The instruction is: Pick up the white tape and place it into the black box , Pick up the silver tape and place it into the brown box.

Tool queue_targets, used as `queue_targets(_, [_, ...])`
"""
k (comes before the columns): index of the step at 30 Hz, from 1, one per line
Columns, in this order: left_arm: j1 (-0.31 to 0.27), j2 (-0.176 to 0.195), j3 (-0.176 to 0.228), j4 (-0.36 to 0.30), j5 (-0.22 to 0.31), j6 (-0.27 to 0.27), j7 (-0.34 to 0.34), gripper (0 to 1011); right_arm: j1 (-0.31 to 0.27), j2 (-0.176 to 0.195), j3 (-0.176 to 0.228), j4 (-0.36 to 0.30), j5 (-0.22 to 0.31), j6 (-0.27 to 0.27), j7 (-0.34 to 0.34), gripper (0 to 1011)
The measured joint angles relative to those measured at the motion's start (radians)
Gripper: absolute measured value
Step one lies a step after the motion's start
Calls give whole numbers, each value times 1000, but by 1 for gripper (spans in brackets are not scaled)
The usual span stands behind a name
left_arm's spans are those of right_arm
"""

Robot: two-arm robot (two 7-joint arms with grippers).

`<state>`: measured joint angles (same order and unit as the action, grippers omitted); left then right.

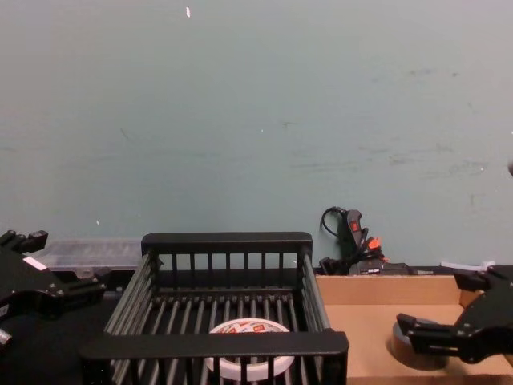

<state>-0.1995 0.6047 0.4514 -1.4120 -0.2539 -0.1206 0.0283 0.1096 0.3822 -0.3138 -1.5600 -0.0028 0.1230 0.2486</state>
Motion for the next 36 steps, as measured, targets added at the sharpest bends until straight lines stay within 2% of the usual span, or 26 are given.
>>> queue_targets(36, [0,0,0,0,0,0,0,1002,1,4,-1,-6,10,6,5,1002])
